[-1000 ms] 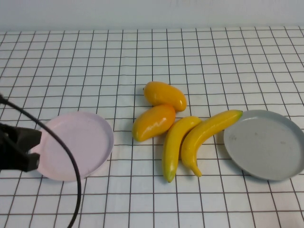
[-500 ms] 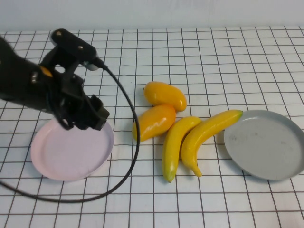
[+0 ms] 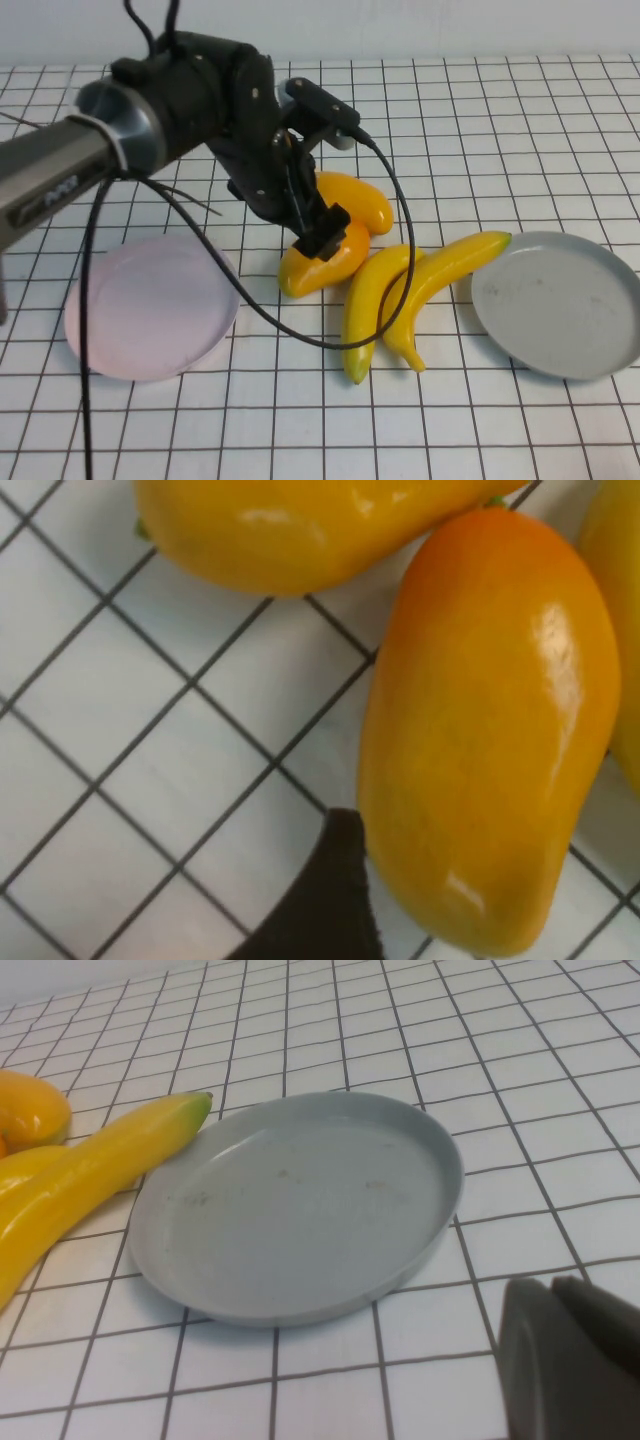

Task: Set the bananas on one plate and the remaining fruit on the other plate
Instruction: Put one type of fruit in the left plate

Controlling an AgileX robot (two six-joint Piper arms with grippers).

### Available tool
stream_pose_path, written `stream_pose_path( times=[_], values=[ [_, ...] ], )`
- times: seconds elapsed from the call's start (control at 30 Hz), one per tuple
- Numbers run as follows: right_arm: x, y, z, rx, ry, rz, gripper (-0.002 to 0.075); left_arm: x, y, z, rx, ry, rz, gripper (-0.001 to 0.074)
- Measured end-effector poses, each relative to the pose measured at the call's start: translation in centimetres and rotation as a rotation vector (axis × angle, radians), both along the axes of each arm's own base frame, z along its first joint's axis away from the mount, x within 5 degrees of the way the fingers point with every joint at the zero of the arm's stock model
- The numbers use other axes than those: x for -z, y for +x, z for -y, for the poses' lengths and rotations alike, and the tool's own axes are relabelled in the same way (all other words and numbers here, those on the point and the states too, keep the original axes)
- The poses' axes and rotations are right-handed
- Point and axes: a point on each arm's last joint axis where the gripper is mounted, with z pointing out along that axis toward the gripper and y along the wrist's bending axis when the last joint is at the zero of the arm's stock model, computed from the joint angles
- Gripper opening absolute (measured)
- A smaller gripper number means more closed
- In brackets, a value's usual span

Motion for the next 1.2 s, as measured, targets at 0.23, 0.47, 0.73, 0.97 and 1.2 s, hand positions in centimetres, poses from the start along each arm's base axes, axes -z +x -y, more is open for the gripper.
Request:
stream_pose_path(
  times=[0.23, 0.47, 0.73, 0.97, 1.2],
  values=[
    [0.0, 0.0, 0.0, 0.000, 0.000, 0.000, -0.0016, 4.0, 1.9, 2.0, 0.034, 0.042, -0.053, 0.0668],
    [0.0, 0.0, 0.0, 0.000, 0.000, 0.000, -0.0016, 5.7, 2.1, 2.2, 0.037, 0.062, -0.097, 0.0668],
    [0.0, 0.0, 0.0, 0.000, 0.000, 0.000, -0.0016, 6.1, 2.2, 2.2, 0.040, 0.070, -0.108, 0.0592],
    [0.0, 0.0, 0.0, 0.000, 0.000, 0.000, -0.0016, 4.8, 2.0, 2.1, 0.042, 0.058, -0.079, 0.0553],
    [0.0, 0.0, 0.0, 0.000, 0.000, 0.000, -0.0016, -5.2, -0.8, -1.2, 0.024, -0.004, 0.113, 0.0553]
  ],
)
